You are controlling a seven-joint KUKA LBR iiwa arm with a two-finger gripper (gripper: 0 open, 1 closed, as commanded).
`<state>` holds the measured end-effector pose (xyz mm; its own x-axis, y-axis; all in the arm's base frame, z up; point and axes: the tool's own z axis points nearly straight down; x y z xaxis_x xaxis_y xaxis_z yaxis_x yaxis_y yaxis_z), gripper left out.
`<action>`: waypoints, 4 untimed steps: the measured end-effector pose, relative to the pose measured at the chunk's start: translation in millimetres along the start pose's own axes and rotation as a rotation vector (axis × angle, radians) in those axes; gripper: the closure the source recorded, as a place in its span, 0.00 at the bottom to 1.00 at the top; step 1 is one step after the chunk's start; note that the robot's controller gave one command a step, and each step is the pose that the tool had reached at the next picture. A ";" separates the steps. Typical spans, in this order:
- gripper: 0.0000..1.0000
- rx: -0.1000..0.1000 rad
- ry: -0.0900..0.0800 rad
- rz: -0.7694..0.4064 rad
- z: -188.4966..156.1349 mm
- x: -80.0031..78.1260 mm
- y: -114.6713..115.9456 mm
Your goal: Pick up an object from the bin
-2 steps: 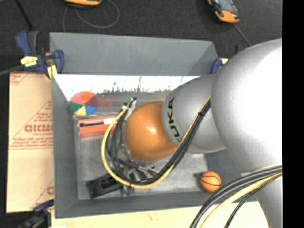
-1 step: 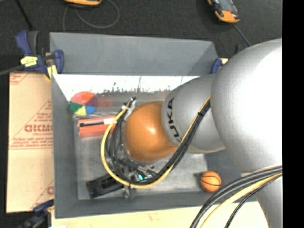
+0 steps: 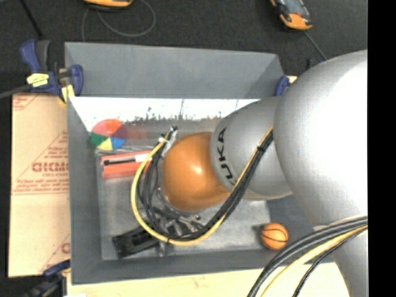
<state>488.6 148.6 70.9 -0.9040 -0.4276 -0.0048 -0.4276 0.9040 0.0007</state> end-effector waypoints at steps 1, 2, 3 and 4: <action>1.00 0.000 0.000 0.001 0.0 0.0 0.0; 1.00 0.000 0.010 -0.007 -45.9 9.7 -4.0; 1.00 0.003 -0.006 -0.026 -39.5 17.5 -43.3; 1.00 0.003 0.001 0.010 -201.4 -2.7 -19.4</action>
Offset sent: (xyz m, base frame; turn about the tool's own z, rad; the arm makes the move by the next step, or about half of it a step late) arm -0.0118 -0.0152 0.1170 -0.0141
